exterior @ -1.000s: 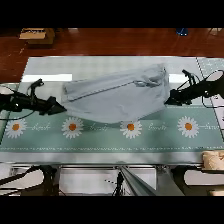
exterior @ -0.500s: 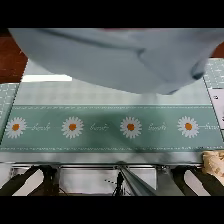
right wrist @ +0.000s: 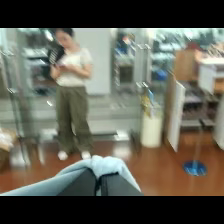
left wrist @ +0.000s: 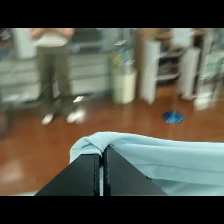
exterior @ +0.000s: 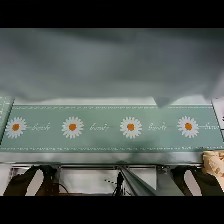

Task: Fold the shirts.

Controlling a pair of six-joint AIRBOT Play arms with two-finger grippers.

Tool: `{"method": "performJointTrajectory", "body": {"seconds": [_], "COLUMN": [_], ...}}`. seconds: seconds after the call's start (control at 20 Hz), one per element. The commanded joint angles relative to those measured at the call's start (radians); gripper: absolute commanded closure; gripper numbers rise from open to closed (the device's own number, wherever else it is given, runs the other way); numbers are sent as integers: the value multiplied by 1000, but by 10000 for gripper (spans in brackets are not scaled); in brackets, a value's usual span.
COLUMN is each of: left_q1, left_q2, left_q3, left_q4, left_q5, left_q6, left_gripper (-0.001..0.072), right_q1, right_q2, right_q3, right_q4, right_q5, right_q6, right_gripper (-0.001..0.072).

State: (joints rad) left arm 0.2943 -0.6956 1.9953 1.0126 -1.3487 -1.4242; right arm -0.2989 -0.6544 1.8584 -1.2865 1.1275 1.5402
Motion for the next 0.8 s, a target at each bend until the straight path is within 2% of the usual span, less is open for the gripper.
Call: {"method": "performJointTrajectory", "body": {"seconds": [0.0,0.15,0.3,0.45,0.6,0.75], "left_q1": [0,0,0,-2,-2,-2], "left_q2": [66,61,52,16,-61,-215], "left_q3": [13,-37,-180,-402,-627,-718], "left_q4": [151,150,114,32,-19,-19], "left_q5": [-255,-356,-364,-337,-158,5], "left_q6": [-80,-112,-118,-105,-37,-10], "left_gripper": [684,684,684,684,684,684], "right_q1": [0,0,2,50,116,190], "right_q2": [27,-17,-145,-301,-522,-720], "right_q3": [19,19,16,-4,-4,-4], "right_q4": [-114,-129,-146,-108,-115,-114], "right_q5": [234,435,708,689,665,489], "right_q6": [60,11,-61,-71,-93,-93], "right_gripper": [691,692,692,692,692,691]}}
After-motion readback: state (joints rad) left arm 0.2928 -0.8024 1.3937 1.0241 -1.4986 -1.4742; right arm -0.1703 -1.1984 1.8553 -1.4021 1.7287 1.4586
